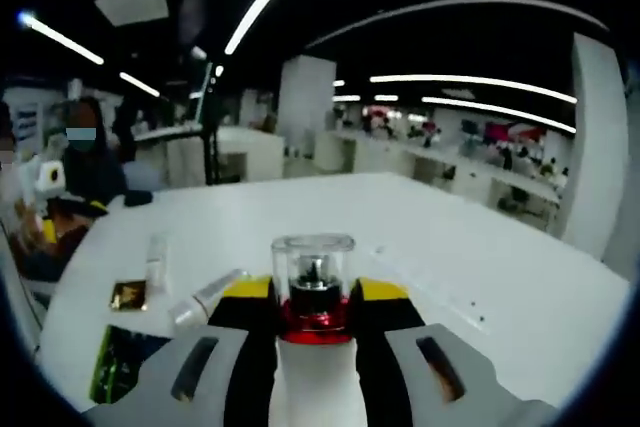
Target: Arrange the skincare products in the storage area until every visible bottle or jar stands upright without overlapping.
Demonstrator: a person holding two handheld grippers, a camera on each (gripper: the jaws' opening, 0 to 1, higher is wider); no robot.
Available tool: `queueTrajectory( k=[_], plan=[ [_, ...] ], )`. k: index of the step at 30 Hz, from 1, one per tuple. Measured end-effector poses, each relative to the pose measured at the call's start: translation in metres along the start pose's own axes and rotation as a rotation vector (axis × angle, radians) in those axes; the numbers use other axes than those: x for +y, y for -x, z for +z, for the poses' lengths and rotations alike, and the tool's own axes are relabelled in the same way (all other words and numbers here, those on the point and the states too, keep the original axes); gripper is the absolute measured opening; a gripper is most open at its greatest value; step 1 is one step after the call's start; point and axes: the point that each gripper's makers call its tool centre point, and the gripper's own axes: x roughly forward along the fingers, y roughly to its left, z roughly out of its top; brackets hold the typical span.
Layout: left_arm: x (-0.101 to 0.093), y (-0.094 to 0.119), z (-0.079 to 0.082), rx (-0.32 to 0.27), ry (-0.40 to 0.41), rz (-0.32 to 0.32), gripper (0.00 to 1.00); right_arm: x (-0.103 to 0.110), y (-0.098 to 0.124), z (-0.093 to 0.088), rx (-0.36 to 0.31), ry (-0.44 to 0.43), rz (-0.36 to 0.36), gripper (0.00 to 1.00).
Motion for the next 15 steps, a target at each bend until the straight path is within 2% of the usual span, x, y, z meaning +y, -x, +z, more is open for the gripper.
queueTrajectory(
  k=[6, 9, 10, 15],
  plan=[
    [-0.001, -0.001, -0.002, 0.007, 0.004, -0.008, 0.98, 0.000, 0.011, 0.000, -0.063, -0.017, -0.008, 0.27],
    [-0.004, -0.002, -0.001, 0.002, 0.008, -0.018, 0.98, -0.006, 0.018, 0.000, -0.120, -0.063, -0.029, 0.27],
    [-0.004, -0.002, -0.001, 0.000, 0.007, -0.020, 0.98, -0.006, 0.021, 0.001, -0.163, -0.074, -0.014, 0.27],
    [-0.004, -0.002, -0.002, 0.007, 0.008, -0.021, 0.98, -0.011, 0.032, -0.001, -0.226, -0.099, -0.045, 0.27]
  ],
)
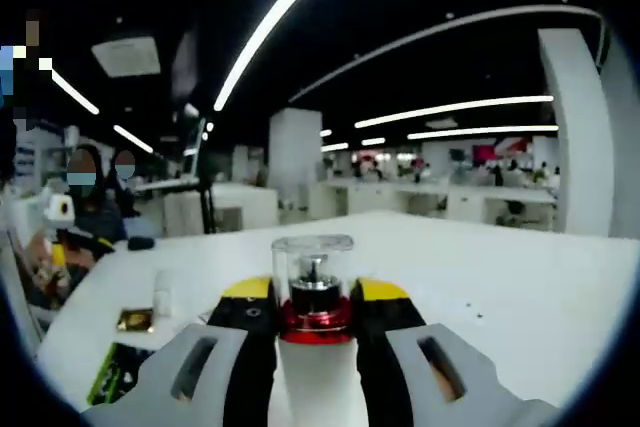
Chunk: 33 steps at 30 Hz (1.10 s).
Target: Arrange the skincare products in the storage area until every visible bottle or jar stands upright without overlapping.
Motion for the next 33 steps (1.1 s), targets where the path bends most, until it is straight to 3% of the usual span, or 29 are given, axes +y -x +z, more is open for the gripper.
queueTrajectory(
  k=[12, 19, 23, 29, 33],
  plan=[
    [-0.009, -0.004, -0.001, -0.006, 0.013, -0.026, 0.98, -0.003, 0.012, 0.002, -0.071, -0.001, -0.026, 0.28],
    [-0.012, -0.005, -0.002, -0.005, 0.013, -0.032, 0.98, -0.002, 0.012, -0.004, -0.023, 0.026, -0.039, 0.31],
    [-0.012, -0.004, -0.001, -0.009, 0.013, -0.031, 0.98, 0.000, 0.011, -0.015, 0.018, 0.013, -0.035, 0.35],
    [-0.009, -0.003, -0.003, -0.003, 0.014, -0.024, 0.98, -0.003, 0.012, -0.040, 0.089, -0.016, -0.038, 0.32],
    [-0.009, -0.003, -0.003, -0.003, 0.015, -0.024, 0.98, -0.005, 0.014, -0.043, 0.090, -0.012, -0.034, 0.31]
  ],
)
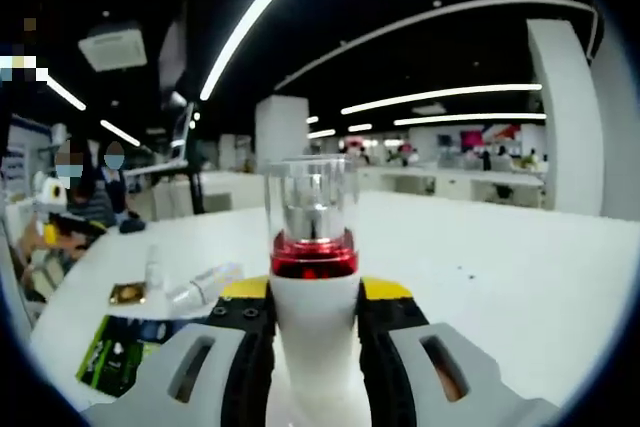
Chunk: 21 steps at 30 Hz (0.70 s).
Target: Arrange the skincare products in the storage area until every visible bottle or jar stands upright without overlapping.
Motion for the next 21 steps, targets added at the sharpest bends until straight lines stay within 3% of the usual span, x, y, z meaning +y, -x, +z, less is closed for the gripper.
queueTrajectory(
  k=[13, 21],
  plan=[
    [-0.001, -0.002, -0.003, 0.008, -0.007, 0.000, 0.98, -0.019, 0.016, -0.017, 0.055, -0.023, -0.027, 0.42],
    [-0.005, -0.002, -0.005, 0.013, -0.012, -0.012, 0.97, -0.032, 0.021, -0.023, 0.066, -0.060, -0.089, 0.45]
  ],
)
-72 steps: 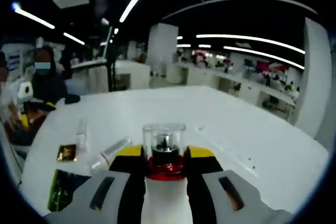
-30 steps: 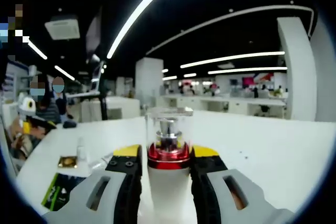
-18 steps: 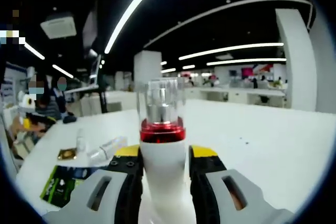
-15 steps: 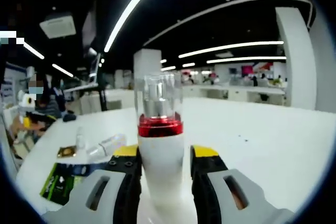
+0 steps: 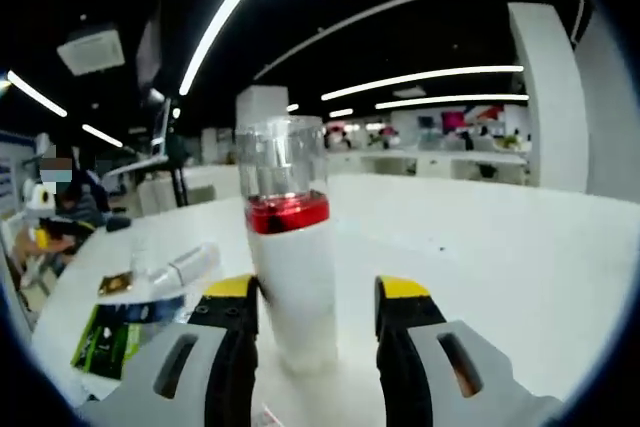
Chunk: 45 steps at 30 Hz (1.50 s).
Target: Arrange the skincare products in the storage area until every visible bottle or jar stands upright without overlapping.
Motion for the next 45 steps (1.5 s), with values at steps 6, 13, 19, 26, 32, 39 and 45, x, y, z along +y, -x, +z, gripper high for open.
queueTrajectory(
  k=[6, 13, 19, 26, 32, 39, 45],
  plan=[
    [0.003, 0.004, 0.000, 0.000, 0.004, 0.012, 0.97, -0.013, 0.001, -0.001, 0.013, -0.007, -0.064, 0.43],
    [0.005, 0.010, -0.001, -0.002, 0.005, 0.018, 0.97, -0.027, 0.009, -0.015, 0.016, -0.133, -0.133, 0.36],
    [0.006, 0.011, -0.002, -0.001, 0.002, 0.015, 0.97, -0.026, 0.015, -0.032, 0.081, -0.064, -0.145, 0.23],
    [0.004, 0.009, -0.003, -0.001, 0.005, 0.010, 0.97, -0.032, 0.005, -0.029, 0.098, -0.027, -0.149, 0.21],
    [0.004, 0.011, -0.004, 0.003, 0.005, 0.013, 0.97, -0.037, -0.007, -0.027, 0.094, 0.029, -0.134, 0.18],
    [0.005, 0.012, -0.003, -0.003, 0.006, 0.019, 0.97, -0.039, -0.024, -0.022, 0.068, -0.093, -0.156, 0.30],
    [0.005, 0.009, -0.003, 0.001, 0.008, 0.015, 0.97, -0.036, -0.036, -0.020, 0.071, -0.098, -0.283, 0.48]
  ],
)
